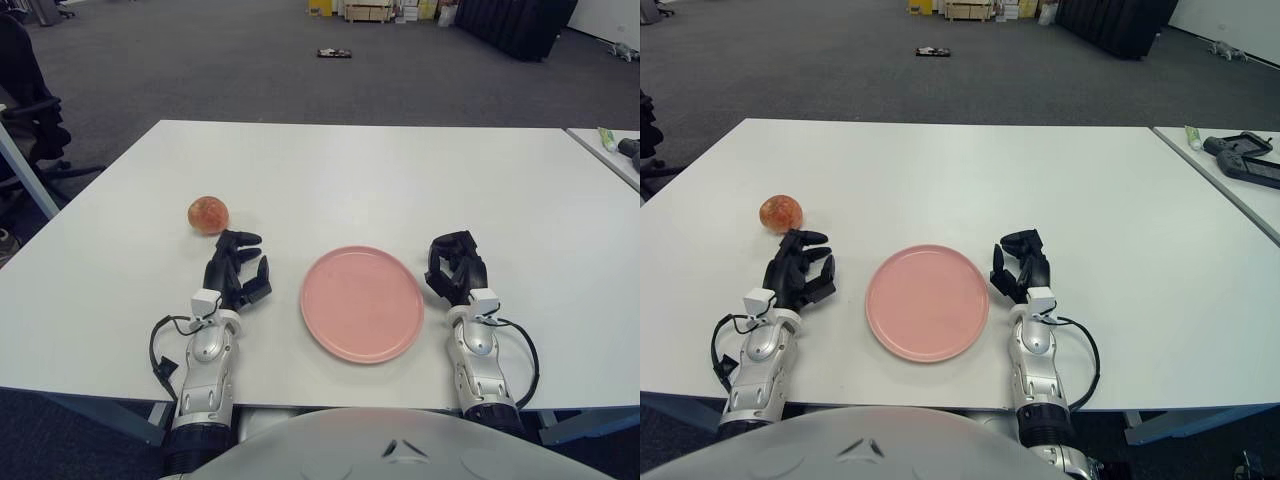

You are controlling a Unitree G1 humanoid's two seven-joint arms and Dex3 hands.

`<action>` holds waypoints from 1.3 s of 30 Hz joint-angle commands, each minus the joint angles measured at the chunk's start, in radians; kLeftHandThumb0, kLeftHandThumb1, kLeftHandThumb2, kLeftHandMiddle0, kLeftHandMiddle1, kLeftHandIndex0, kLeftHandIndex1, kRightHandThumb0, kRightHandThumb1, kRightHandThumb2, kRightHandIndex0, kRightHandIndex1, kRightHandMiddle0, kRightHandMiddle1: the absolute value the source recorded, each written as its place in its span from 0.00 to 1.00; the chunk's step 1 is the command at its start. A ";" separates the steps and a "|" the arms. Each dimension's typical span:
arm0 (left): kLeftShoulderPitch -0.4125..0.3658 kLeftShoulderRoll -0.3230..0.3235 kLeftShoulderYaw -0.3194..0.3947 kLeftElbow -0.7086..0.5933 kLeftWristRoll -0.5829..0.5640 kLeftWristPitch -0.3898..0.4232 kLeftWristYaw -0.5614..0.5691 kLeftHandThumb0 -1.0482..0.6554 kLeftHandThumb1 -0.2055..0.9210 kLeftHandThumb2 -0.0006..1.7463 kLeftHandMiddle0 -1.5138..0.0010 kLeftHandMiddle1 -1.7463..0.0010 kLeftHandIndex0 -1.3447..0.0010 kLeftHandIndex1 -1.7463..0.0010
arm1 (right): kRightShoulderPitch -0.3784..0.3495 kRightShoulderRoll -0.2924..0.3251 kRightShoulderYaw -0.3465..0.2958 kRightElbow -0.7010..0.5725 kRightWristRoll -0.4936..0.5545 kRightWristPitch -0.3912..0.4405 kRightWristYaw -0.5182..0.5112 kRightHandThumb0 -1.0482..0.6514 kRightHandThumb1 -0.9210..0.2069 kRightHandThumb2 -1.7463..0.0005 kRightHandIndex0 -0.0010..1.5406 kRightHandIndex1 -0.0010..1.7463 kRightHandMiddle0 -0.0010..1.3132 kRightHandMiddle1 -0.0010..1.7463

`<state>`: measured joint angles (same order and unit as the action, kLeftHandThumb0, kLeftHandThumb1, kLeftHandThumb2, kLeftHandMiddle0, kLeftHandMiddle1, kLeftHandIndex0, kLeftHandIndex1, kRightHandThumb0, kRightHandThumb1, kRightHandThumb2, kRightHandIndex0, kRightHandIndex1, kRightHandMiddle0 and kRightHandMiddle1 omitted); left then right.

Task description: Put the apple into the plate.

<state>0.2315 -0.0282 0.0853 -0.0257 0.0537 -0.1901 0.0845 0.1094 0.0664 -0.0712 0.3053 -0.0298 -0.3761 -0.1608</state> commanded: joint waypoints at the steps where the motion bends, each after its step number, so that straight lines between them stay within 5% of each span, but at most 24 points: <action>1: -0.017 0.022 -0.001 -0.043 0.098 -0.003 0.066 0.61 0.58 0.65 0.62 0.09 0.76 0.00 | 0.027 0.008 -0.001 0.037 -0.001 0.042 -0.007 0.40 0.17 0.54 0.33 0.76 0.23 1.00; 6: -0.036 0.059 -0.012 -0.098 0.277 0.050 0.146 0.61 0.63 0.60 0.65 0.08 0.79 0.00 | 0.025 0.008 -0.002 0.033 0.006 0.051 -0.003 0.40 0.17 0.55 0.34 0.76 0.23 1.00; 9: -0.042 0.086 -0.024 -0.124 0.365 0.077 0.167 0.61 0.87 0.40 0.75 0.10 0.90 0.00 | 0.026 0.008 -0.003 0.032 0.010 0.052 0.001 0.40 0.16 0.55 0.34 0.76 0.23 1.00; 12: -0.058 0.133 -0.029 -0.117 0.465 0.090 0.197 0.51 0.96 0.33 0.88 0.20 0.89 0.00 | 0.023 0.005 -0.003 0.040 0.016 0.043 0.011 0.40 0.16 0.55 0.34 0.76 0.23 1.00; 14: -0.076 0.159 -0.025 -0.102 0.504 0.088 0.221 0.36 0.92 0.42 0.95 0.33 0.96 0.24 | 0.021 0.004 -0.003 0.045 0.017 0.040 0.014 0.40 0.16 0.55 0.33 0.75 0.23 1.00; 17: -0.103 0.191 -0.022 -0.064 0.537 0.060 0.263 0.27 0.88 0.46 0.98 0.46 0.99 0.40 | 0.020 0.002 -0.004 0.049 0.015 0.035 0.015 0.40 0.15 0.56 0.32 0.75 0.22 1.00; 21: -0.222 0.273 -0.007 0.113 0.563 -0.029 0.377 0.20 0.84 0.45 1.00 0.58 1.00 0.51 | 0.018 0.001 -0.003 0.053 0.009 0.033 0.013 0.40 0.14 0.57 0.32 0.75 0.22 1.00; 27: -0.284 0.319 -0.020 0.193 0.590 -0.057 0.452 0.14 0.80 0.43 1.00 0.72 1.00 0.60 | 0.016 0.001 -0.002 0.053 0.002 0.041 0.007 0.40 0.14 0.57 0.32 0.75 0.22 1.00; 39: -0.410 0.436 -0.055 0.390 0.586 -0.071 0.414 0.04 0.69 0.40 1.00 0.97 1.00 0.85 | 0.010 -0.001 -0.011 0.068 0.013 0.035 0.013 0.40 0.17 0.54 0.33 0.75 0.23 1.00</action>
<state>-0.1339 0.3734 0.0478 0.3176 0.6334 -0.2623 0.5200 0.0989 0.0650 -0.0764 0.3229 -0.0252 -0.3781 -0.1495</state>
